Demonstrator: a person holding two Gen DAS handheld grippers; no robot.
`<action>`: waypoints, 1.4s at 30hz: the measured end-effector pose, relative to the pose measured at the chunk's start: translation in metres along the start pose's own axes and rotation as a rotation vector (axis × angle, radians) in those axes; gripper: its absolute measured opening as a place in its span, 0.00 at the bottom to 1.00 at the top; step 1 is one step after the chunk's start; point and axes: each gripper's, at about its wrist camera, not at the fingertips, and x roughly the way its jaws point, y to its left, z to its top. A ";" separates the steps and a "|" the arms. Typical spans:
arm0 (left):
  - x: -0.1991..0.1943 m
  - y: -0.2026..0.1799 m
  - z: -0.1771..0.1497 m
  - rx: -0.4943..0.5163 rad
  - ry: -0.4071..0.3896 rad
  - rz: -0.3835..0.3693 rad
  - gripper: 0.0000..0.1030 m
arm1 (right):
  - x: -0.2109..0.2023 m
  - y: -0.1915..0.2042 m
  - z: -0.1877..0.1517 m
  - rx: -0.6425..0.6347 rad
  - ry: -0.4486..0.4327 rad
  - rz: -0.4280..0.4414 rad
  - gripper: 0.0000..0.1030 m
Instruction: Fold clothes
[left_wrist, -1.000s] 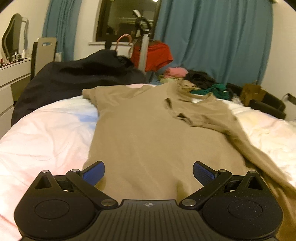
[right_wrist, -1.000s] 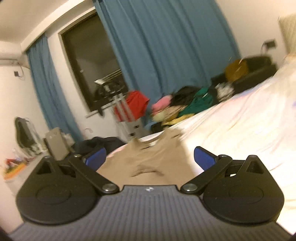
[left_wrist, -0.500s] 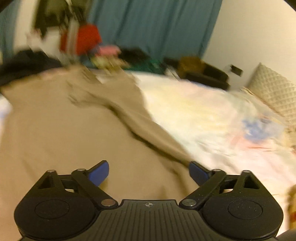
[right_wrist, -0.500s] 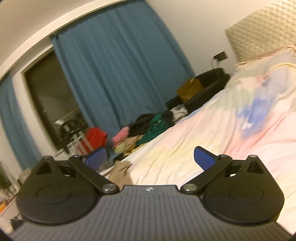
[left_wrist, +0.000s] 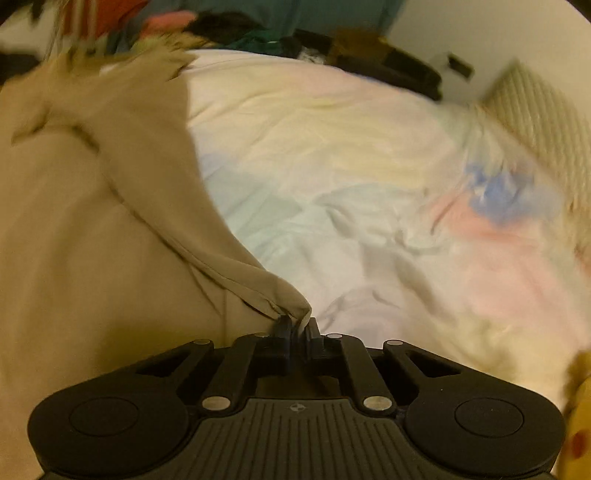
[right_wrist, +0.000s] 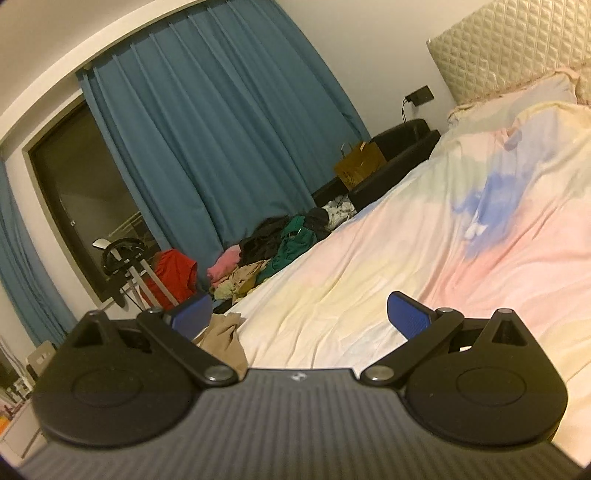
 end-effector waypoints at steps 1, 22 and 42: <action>-0.005 0.009 0.001 -0.039 0.001 -0.029 0.06 | 0.001 0.000 0.000 0.001 0.004 0.002 1.00; -0.124 0.156 -0.024 -0.273 -0.095 -0.066 0.30 | 0.047 0.046 -0.046 -0.171 0.431 0.146 1.00; -0.178 0.185 -0.040 -0.290 -0.175 -0.009 0.69 | 0.109 0.087 -0.151 -0.281 0.904 0.187 0.40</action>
